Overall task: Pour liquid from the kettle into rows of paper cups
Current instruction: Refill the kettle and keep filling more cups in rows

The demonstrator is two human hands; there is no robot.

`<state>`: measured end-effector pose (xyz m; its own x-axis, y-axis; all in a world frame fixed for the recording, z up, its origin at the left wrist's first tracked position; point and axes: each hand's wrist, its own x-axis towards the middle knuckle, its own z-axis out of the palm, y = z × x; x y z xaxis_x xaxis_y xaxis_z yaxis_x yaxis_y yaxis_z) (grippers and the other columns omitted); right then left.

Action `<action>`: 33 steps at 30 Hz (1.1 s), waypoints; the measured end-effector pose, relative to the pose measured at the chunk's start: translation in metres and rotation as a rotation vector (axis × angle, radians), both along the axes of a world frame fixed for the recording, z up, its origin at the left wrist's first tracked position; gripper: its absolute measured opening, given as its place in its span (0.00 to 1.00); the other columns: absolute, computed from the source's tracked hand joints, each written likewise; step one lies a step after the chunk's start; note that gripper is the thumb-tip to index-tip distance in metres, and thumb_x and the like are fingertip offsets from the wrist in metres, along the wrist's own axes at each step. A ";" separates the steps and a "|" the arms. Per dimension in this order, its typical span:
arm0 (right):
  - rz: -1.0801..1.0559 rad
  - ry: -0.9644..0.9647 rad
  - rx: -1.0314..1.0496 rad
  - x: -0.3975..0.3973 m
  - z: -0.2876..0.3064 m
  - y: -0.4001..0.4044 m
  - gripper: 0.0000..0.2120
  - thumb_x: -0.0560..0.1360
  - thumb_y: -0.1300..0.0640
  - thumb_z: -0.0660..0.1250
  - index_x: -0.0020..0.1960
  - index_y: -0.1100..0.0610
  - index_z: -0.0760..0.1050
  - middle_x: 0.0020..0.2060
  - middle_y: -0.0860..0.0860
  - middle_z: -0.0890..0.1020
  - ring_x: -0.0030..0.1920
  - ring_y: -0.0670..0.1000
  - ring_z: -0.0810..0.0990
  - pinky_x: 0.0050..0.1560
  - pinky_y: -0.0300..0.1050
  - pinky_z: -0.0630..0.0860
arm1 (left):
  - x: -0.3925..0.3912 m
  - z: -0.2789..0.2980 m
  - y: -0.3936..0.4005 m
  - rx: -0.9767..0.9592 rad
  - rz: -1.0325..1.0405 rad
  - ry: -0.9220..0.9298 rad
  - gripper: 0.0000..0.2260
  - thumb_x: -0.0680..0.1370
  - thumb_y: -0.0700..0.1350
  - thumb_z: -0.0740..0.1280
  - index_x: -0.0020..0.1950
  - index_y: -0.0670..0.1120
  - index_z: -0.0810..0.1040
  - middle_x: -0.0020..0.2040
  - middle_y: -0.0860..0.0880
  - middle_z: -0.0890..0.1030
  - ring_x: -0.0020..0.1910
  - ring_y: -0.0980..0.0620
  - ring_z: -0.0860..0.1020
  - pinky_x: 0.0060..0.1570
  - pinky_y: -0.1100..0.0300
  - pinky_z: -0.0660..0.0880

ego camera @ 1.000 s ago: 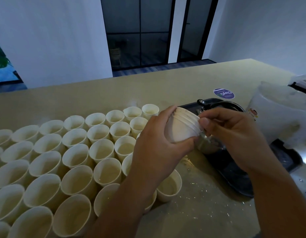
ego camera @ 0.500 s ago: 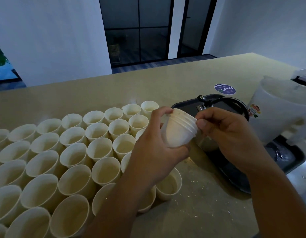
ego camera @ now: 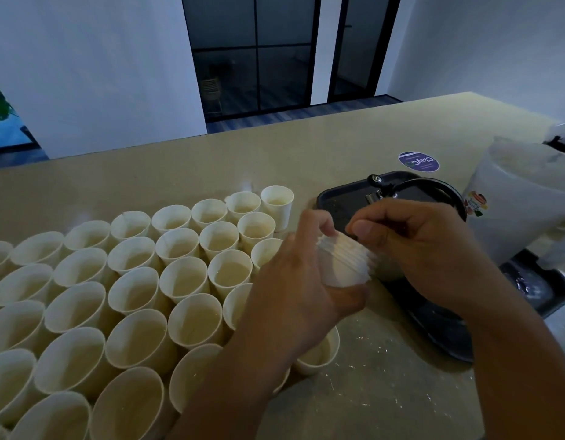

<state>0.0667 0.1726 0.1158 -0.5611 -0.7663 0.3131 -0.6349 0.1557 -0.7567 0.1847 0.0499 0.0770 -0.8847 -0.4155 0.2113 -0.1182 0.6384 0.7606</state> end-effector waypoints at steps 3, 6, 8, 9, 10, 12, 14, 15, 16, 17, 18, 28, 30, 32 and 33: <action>0.017 0.046 0.061 0.000 0.000 0.000 0.12 0.68 0.36 0.61 0.45 0.37 0.79 0.42 0.36 0.83 0.43 0.42 0.80 0.42 0.29 0.74 | -0.001 0.000 -0.002 -0.004 0.053 0.040 0.33 0.67 0.59 0.78 0.53 0.68 0.53 0.53 0.60 0.72 0.46 0.58 0.75 0.37 0.68 0.72; 0.005 0.073 0.090 -0.001 -0.003 -0.002 0.05 0.73 0.44 0.62 0.44 0.39 0.77 0.42 0.37 0.81 0.43 0.41 0.79 0.41 0.28 0.72 | -0.001 0.001 -0.002 0.004 0.065 0.047 0.32 0.67 0.60 0.77 0.53 0.67 0.53 0.52 0.59 0.73 0.45 0.58 0.75 0.36 0.69 0.69; -0.018 0.091 0.091 0.001 -0.004 -0.004 0.06 0.73 0.47 0.61 0.43 0.39 0.76 0.40 0.38 0.81 0.44 0.39 0.78 0.41 0.26 0.71 | -0.001 0.003 -0.002 0.017 0.055 0.039 0.31 0.67 0.60 0.76 0.53 0.66 0.54 0.50 0.60 0.73 0.45 0.58 0.75 0.36 0.67 0.70; -0.028 0.106 0.089 0.002 -0.005 -0.005 0.05 0.74 0.48 0.61 0.43 0.40 0.75 0.39 0.38 0.80 0.44 0.38 0.78 0.41 0.25 0.70 | -0.002 0.004 -0.002 0.028 0.048 0.037 0.31 0.66 0.60 0.76 0.53 0.66 0.54 0.49 0.60 0.73 0.45 0.58 0.75 0.37 0.65 0.72; -0.039 0.126 0.085 0.002 -0.006 -0.007 0.06 0.76 0.49 0.61 0.43 0.39 0.75 0.39 0.38 0.80 0.44 0.37 0.77 0.41 0.25 0.69 | -0.001 0.004 -0.004 0.041 0.043 0.030 0.30 0.66 0.59 0.76 0.53 0.65 0.55 0.48 0.59 0.74 0.45 0.58 0.76 0.38 0.63 0.73; -0.069 0.183 0.063 0.001 -0.008 -0.008 0.11 0.80 0.52 0.61 0.42 0.39 0.73 0.41 0.36 0.80 0.44 0.37 0.77 0.40 0.24 0.68 | 0.001 0.006 -0.006 0.061 0.027 0.011 0.30 0.67 0.58 0.76 0.53 0.64 0.55 0.48 0.59 0.74 0.44 0.58 0.76 0.36 0.67 0.74; -0.133 0.219 0.015 -0.002 -0.006 -0.008 0.12 0.82 0.55 0.63 0.43 0.40 0.73 0.39 0.35 0.79 0.43 0.33 0.75 0.40 0.23 0.66 | 0.005 0.007 -0.007 0.074 0.004 -0.020 0.30 0.67 0.58 0.77 0.52 0.64 0.55 0.47 0.60 0.73 0.42 0.58 0.76 0.32 0.72 0.71; -0.181 0.238 -0.012 -0.005 -0.003 -0.007 0.12 0.82 0.56 0.64 0.44 0.41 0.73 0.37 0.35 0.78 0.43 0.31 0.75 0.40 0.21 0.65 | 0.008 0.007 -0.008 0.079 0.001 -0.032 0.31 0.67 0.57 0.77 0.52 0.64 0.54 0.48 0.61 0.73 0.41 0.58 0.76 0.32 0.74 0.70; -0.234 0.266 -0.041 -0.008 0.000 -0.007 0.10 0.82 0.57 0.64 0.46 0.43 0.74 0.38 0.36 0.77 0.43 0.29 0.74 0.41 0.20 0.65 | 0.011 0.007 -0.007 0.086 0.005 -0.032 0.31 0.67 0.58 0.77 0.52 0.65 0.54 0.48 0.61 0.72 0.41 0.59 0.76 0.31 0.74 0.71; -0.281 0.297 -0.070 -0.013 0.003 -0.007 0.07 0.82 0.57 0.64 0.48 0.46 0.75 0.39 0.37 0.78 0.43 0.30 0.75 0.42 0.20 0.65 | 0.014 0.007 -0.007 0.097 0.015 -0.019 0.31 0.67 0.58 0.77 0.52 0.65 0.54 0.48 0.62 0.72 0.42 0.59 0.77 0.32 0.73 0.72; -0.316 0.321 -0.096 -0.018 0.007 -0.007 0.05 0.82 0.56 0.64 0.50 0.48 0.77 0.41 0.39 0.79 0.43 0.34 0.76 0.42 0.21 0.66 | 0.016 0.007 -0.007 0.114 0.029 0.002 0.32 0.67 0.58 0.77 0.53 0.66 0.55 0.49 0.63 0.71 0.43 0.60 0.77 0.34 0.71 0.75; -0.366 0.262 0.028 -0.070 -0.013 -0.046 0.10 0.80 0.53 0.69 0.60 0.51 0.82 0.46 0.47 0.83 0.41 0.46 0.80 0.47 0.35 0.76 | 0.045 0.005 0.010 0.393 0.079 0.269 0.37 0.65 0.50 0.81 0.57 0.73 0.57 0.54 0.69 0.74 0.53 0.66 0.77 0.40 0.75 0.75; -0.307 0.266 0.112 -0.077 -0.026 -0.057 0.10 0.79 0.52 0.69 0.58 0.52 0.83 0.45 0.47 0.83 0.40 0.45 0.80 0.45 0.36 0.74 | 0.051 0.001 0.019 0.396 0.045 0.257 0.38 0.64 0.49 0.81 0.56 0.75 0.58 0.55 0.68 0.75 0.54 0.66 0.77 0.42 0.77 0.73; -0.257 0.286 0.193 -0.086 -0.041 -0.068 0.09 0.79 0.52 0.69 0.56 0.53 0.84 0.45 0.46 0.82 0.42 0.44 0.78 0.49 0.37 0.70 | 0.055 -0.004 0.024 0.374 0.023 0.242 0.38 0.64 0.50 0.82 0.56 0.76 0.59 0.56 0.67 0.75 0.55 0.65 0.77 0.46 0.76 0.72; -0.235 0.296 0.221 -0.090 -0.049 -0.074 0.09 0.79 0.52 0.69 0.55 0.54 0.84 0.45 0.46 0.82 0.43 0.45 0.77 0.50 0.37 0.69 | 0.056 -0.006 0.026 0.373 0.019 0.237 0.38 0.64 0.51 0.82 0.56 0.76 0.59 0.56 0.67 0.74 0.56 0.64 0.76 0.48 0.76 0.72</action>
